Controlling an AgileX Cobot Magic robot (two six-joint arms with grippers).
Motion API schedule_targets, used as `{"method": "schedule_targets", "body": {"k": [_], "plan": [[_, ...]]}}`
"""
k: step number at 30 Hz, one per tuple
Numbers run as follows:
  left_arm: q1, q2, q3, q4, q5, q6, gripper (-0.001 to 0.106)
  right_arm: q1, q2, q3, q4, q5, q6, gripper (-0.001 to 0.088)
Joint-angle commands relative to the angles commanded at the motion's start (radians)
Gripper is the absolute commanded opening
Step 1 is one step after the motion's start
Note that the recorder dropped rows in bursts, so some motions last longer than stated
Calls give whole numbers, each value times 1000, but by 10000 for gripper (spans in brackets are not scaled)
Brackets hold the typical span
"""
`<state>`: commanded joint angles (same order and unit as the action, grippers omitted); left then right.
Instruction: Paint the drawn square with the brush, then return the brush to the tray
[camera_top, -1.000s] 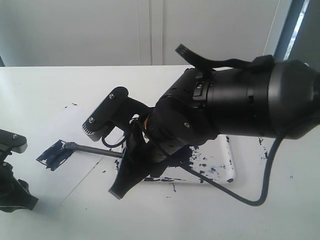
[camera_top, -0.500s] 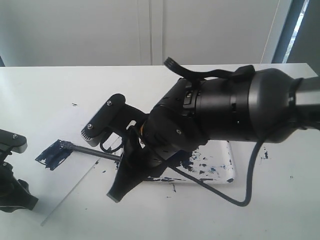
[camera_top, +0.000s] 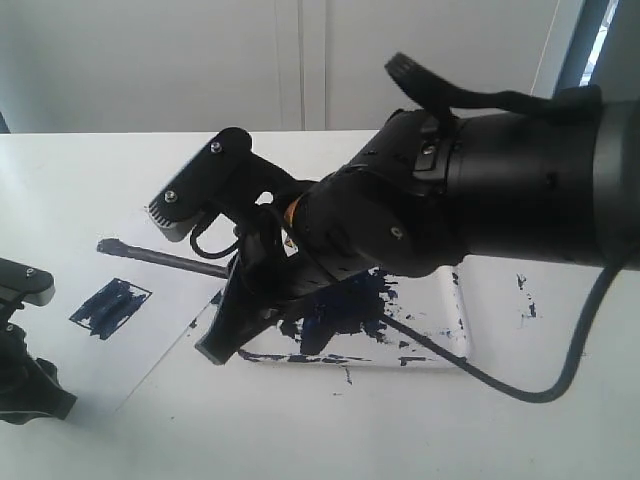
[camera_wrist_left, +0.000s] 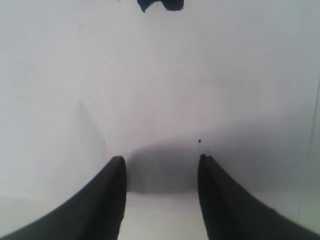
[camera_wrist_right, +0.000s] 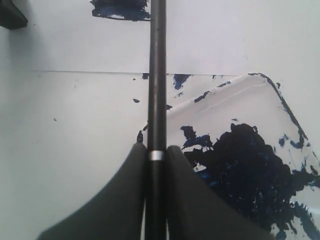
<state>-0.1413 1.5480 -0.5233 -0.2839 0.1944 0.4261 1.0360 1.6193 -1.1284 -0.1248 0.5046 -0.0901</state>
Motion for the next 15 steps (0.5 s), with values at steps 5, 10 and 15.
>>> {"method": "schedule_targets", "body": {"k": [5, 10, 15], "plan": [[0, 0, 0, 0, -2, 0, 510, 0, 0, 0, 10, 75, -2, 0], [0, 0, 0, 0, -2, 0, 510, 0, 9, 2, 44, 74, -38, 0], [0, 0, 0, 0, -2, 0, 510, 0, 44, 2, 45, 62, -38, 0]]}}
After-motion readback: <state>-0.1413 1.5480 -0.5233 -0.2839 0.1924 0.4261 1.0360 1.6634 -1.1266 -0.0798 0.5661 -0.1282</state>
